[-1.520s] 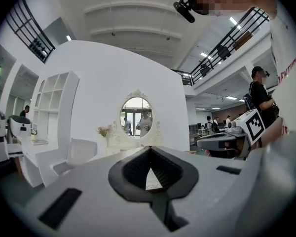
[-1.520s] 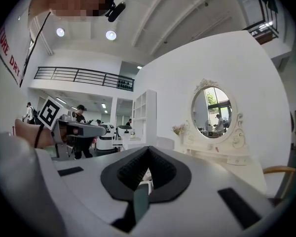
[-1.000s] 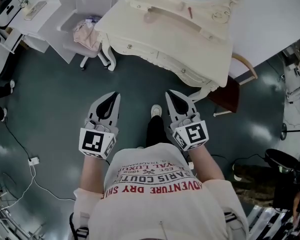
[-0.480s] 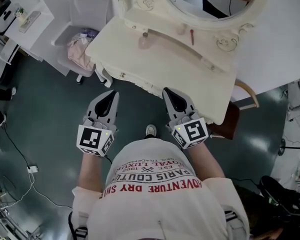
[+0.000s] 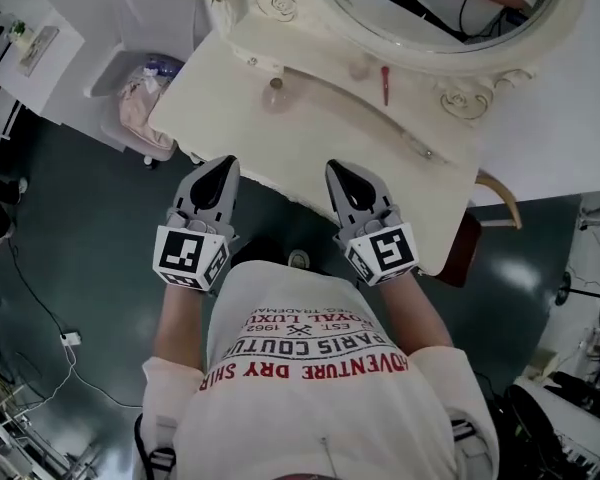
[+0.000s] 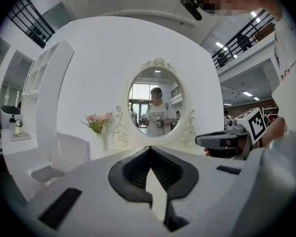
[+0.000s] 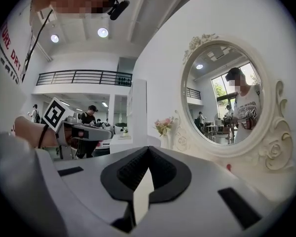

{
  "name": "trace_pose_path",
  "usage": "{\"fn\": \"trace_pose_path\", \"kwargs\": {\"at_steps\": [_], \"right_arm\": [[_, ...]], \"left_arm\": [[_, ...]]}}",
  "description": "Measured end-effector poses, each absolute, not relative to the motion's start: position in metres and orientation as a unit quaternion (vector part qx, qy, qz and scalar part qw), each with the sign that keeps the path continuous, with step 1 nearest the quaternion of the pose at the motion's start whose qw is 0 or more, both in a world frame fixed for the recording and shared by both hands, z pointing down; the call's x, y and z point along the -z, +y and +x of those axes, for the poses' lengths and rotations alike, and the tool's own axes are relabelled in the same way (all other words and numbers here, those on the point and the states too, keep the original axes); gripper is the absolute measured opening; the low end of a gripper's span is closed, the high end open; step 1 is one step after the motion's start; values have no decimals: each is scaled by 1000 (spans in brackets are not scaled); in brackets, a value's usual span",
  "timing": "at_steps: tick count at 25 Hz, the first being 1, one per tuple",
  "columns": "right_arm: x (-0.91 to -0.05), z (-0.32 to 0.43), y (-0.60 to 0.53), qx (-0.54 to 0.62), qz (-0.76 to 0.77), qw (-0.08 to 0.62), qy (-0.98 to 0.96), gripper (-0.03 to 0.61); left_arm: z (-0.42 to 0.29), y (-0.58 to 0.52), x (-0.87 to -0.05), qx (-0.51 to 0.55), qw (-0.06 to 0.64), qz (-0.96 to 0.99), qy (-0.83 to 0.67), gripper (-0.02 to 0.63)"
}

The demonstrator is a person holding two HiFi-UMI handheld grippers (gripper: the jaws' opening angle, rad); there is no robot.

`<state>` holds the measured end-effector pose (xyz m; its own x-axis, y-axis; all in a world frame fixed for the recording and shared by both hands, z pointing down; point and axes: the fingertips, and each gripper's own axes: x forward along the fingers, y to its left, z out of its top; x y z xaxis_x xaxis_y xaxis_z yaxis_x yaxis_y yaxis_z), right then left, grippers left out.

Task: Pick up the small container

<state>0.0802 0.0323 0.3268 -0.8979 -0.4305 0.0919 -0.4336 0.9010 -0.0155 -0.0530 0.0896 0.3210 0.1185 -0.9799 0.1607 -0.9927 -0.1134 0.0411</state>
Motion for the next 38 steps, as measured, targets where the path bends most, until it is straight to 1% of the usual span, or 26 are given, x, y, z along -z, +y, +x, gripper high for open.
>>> {"fn": "trace_pose_path", "kwargs": {"at_steps": [8, 12, 16, 21, 22, 25, 29, 31, 33, 38], "right_arm": [[-342, 51, -34, -34, 290, 63, -954, -2], [-349, 34, -67, -43, 321, 72, -943, -2], [-363, 19, -89, -60, 345, 85, -933, -2], [-386, 1, -113, -78, 364, 98, -923, -2], [-392, -1, -119, -83, 368, 100, -921, -2], [-408, -5, -130, -99, 382, 108, -912, -2], [-423, -9, -143, -113, 402, 113, -902, -2], [-431, -9, -148, -119, 411, 115, -896, -2], [-437, -11, -152, -122, 416, 116, -894, -2], [-456, -10, -158, -126, 428, 122, -886, -2]], "left_arm": [[-90, -4, -328, -57, 67, 788, -610, 6], [-104, -44, -344, -76, 73, 811, -576, 6], [-110, -71, -365, -92, 65, 829, -547, 6], [-125, -102, -404, -86, 98, 843, -521, 11], [-126, -107, -413, -92, 105, 847, -513, 19], [-124, -118, -442, -108, 127, 860, -482, 80], [-113, -130, -471, -129, 143, 876, -443, 125], [-107, -134, -483, -144, 147, 881, -426, 172], [-104, -139, -493, -154, 148, 884, -416, 206], [-98, -152, -518, -165, 152, 889, -400, 222]]}}
